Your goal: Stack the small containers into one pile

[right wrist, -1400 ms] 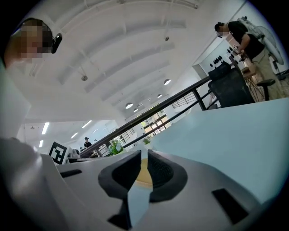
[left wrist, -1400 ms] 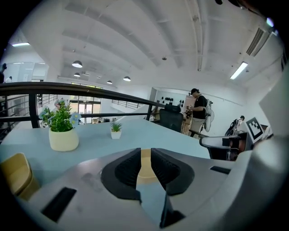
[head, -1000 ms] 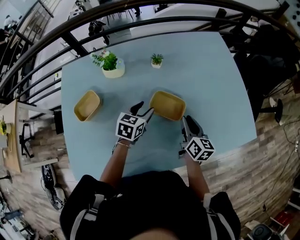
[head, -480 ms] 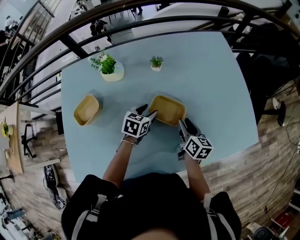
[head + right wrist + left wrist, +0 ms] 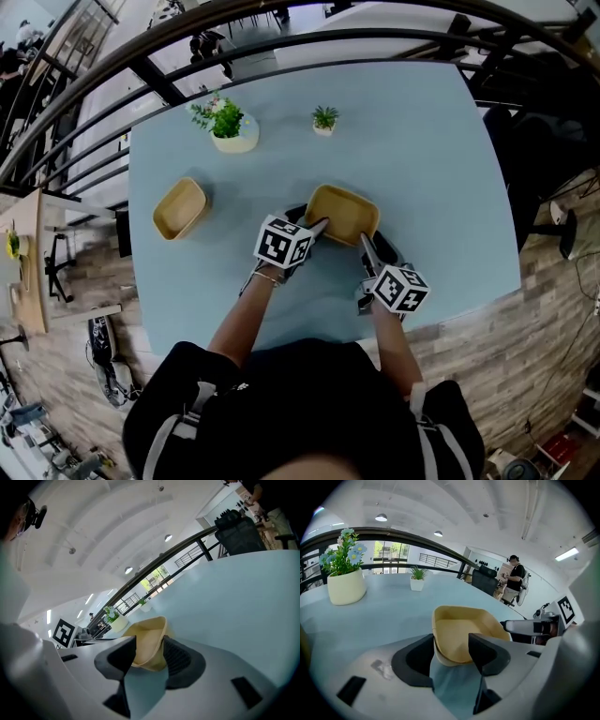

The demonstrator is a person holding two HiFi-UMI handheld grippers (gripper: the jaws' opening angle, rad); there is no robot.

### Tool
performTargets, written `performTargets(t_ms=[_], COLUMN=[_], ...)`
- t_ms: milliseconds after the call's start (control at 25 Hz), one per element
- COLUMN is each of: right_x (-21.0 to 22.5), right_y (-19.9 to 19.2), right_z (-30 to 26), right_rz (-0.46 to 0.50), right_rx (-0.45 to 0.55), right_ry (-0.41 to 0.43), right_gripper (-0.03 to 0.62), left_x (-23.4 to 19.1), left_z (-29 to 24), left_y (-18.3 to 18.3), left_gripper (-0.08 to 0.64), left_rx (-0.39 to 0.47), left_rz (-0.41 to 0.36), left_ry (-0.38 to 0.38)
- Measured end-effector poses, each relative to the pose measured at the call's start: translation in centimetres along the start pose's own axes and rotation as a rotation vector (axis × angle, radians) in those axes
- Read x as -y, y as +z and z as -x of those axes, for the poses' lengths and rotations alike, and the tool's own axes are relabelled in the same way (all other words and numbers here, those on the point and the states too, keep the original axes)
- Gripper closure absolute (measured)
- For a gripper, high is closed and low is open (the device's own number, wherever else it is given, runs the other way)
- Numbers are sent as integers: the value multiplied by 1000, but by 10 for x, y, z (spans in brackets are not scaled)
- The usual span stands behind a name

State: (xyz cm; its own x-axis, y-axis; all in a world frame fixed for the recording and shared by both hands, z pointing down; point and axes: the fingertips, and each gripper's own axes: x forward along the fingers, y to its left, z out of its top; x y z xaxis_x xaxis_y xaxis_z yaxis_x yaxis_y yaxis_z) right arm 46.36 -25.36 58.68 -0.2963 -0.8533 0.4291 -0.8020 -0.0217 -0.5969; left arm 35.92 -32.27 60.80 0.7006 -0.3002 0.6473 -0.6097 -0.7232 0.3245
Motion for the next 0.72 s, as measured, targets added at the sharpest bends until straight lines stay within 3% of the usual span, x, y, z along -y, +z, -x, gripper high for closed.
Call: performTargets(t_ms=[720], right_x=[-26], right_y=[9], right_z=[4], right_rz=[7], right_rx=[41], right_ry=[57], right_gripper=[422], left_x=[2], left_z=[35], left_y=[14], left_gripper=[350], left_rx=[98], left_rz=[60], left_ry=[40])
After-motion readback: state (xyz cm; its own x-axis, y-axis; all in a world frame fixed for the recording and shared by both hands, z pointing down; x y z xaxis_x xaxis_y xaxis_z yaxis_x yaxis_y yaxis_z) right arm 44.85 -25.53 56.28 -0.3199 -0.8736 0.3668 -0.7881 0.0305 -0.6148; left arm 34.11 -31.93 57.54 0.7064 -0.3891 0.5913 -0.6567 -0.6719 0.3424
